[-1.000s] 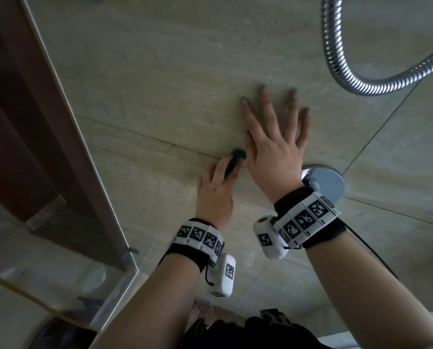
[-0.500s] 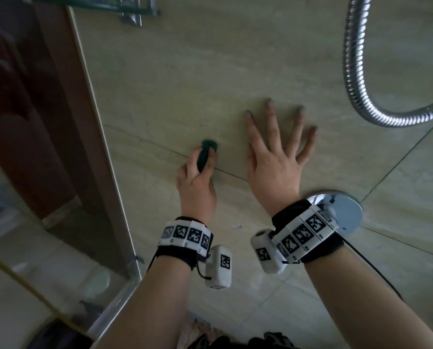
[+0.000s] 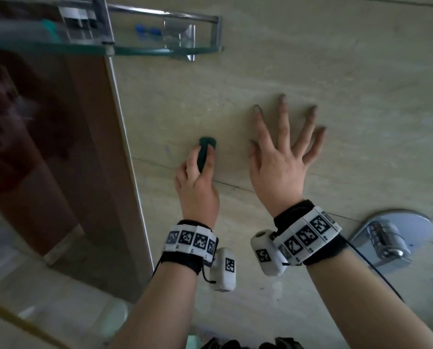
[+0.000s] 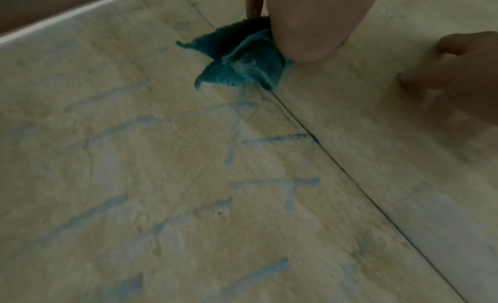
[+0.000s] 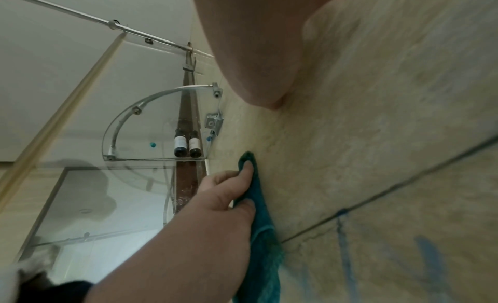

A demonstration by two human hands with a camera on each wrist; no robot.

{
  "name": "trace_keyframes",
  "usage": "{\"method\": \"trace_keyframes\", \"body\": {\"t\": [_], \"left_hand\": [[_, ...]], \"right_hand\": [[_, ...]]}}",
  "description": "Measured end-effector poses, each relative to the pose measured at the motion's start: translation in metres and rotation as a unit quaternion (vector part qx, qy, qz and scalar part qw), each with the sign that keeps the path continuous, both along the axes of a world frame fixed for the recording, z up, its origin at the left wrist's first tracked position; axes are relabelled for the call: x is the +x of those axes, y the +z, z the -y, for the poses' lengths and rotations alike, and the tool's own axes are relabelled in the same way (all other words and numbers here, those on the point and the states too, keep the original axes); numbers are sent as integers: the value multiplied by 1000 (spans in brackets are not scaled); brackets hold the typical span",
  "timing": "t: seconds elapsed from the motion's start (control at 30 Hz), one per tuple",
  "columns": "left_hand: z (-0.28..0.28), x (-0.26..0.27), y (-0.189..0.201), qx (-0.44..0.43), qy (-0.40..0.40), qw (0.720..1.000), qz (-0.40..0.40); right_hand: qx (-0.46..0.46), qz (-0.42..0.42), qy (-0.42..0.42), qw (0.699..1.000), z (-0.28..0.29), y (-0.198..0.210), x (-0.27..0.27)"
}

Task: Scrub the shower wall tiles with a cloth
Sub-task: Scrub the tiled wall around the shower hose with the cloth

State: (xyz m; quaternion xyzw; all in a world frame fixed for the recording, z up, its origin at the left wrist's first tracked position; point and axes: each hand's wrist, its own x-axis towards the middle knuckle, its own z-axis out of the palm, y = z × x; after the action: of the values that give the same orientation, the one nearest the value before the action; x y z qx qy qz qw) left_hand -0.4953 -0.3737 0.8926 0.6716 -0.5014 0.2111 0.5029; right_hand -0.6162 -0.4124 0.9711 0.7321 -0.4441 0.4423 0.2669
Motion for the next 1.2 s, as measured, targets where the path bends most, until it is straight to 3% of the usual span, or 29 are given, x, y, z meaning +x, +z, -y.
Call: {"method": "trace_keyframes", "body": {"t": [0.2,0.37,0.5,0.63,0.73,0.9,1.0,1.1,1.2], "left_hand": [[-7,39,4,28,18,999,-34],[-9,83,15,98,78,985,-121],[-8,75,7,55,33,991,-121],[-10,49,-13,52,-84,995,-18],[-14,60,-15,58,-94,991,74],[-16,105,3,115,52,985,-117],[-14,91,0,92,4,986,-136],[-14,64,-18,80,-125,986,-72],[-17,65,-25,88,-162,980,70]], "right_hand": [[22,12,-5,1000,-7,-7,30],[31,21,-15,999,-8,-9,43],[35,26,-19,999,-7,-11,51],[40,21,-28,999,-6,-15,54],[45,20,-30,998,-5,-16,53],[50,23,-42,998,-4,-17,56],[60,24,-46,997,-4,-17,58],[65,27,-47,996,-6,-18,59],[67,27,-49,996,-7,-18,59]]}}
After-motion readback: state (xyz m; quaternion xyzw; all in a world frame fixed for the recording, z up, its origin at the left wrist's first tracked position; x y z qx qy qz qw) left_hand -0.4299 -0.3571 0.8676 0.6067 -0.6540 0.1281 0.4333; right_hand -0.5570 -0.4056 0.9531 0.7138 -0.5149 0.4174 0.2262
